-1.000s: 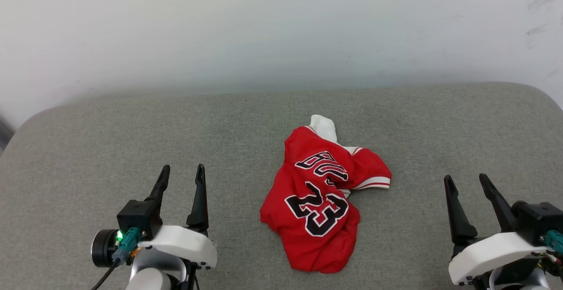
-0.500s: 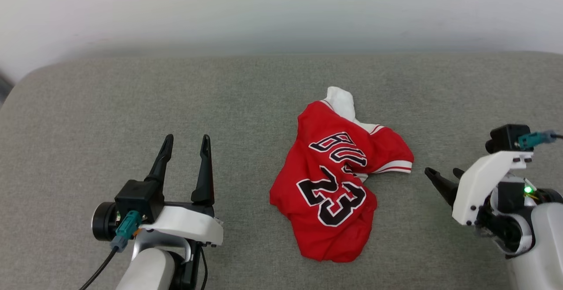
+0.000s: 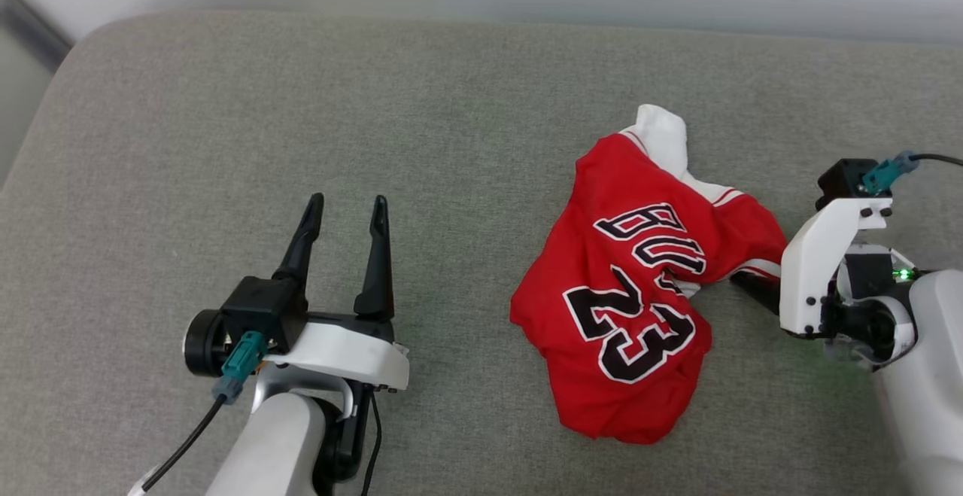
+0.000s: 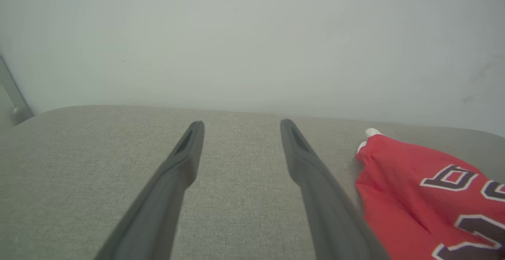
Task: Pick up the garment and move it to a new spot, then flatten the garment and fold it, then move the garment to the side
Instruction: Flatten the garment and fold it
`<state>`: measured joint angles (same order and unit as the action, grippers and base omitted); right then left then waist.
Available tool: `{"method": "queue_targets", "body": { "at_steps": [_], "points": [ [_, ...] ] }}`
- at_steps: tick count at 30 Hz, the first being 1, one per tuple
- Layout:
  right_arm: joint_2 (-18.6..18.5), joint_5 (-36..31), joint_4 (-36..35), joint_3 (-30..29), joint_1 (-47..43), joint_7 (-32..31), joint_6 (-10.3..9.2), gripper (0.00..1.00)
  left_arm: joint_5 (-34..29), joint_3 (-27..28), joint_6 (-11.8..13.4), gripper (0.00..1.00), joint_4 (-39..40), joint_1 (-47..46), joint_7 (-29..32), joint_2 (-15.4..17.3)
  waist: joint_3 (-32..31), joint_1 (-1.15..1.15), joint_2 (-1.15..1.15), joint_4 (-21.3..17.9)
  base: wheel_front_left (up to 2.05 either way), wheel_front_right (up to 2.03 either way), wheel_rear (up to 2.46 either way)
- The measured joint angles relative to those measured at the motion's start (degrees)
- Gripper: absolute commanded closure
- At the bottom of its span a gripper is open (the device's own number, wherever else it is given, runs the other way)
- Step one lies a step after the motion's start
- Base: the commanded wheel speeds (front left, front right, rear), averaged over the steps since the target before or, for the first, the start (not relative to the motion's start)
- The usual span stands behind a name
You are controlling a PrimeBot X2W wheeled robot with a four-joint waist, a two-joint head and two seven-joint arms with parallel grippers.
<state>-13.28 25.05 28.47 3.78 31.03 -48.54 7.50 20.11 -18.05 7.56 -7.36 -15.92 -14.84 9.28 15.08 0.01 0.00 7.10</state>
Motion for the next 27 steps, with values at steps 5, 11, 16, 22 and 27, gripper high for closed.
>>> {"method": "queue_targets", "body": {
  "at_steps": [5,11,16,22,27],
  "points": [
    [-0.9,1.1,3.0,1.3,1.5,0.0,0.0,1.0,-0.1,0.2,-0.1,0.0,-0.8,-0.4,-0.1,-0.8,0.5,0.0,0.0,0.9,0.0,0.0,0.0],
    [-2.0,2.2,0.9,5.1,1.5,4.3,0.0,1.0,-0.2,0.9,-0.3,0.0,-2.0,0.2,-0.1,-0.8,-1.4,0.0,0.0,0.3,0.0,0.0,0.0],
    [-4.7,2.4,-6.4,5.9,1.6,7.5,0.0,1.0,-0.2,1.6,-0.3,0.0,-2.2,2.0,-0.2,-0.7,-4.0,0.0,0.0,-1.2,0.0,0.0,0.0],
    [-6.9,-0.4,-18.7,-0.5,-5.0,7.1,0.0,1.0,0.3,1.9,0.0,0.0,-2.6,4.0,-0.2,-0.3,-7.3,0.0,0.0,-3.5,0.0,0.0,0.0],
    [-4.5,-3.1,-27.5,-9.1,-18.6,3.7,0.0,1.0,0.8,2.1,0.0,0.0,-2.6,5.5,-0.1,0.2,-9.8,0.0,0.0,-5.0,0.0,0.0,0.0]
  ]
}}
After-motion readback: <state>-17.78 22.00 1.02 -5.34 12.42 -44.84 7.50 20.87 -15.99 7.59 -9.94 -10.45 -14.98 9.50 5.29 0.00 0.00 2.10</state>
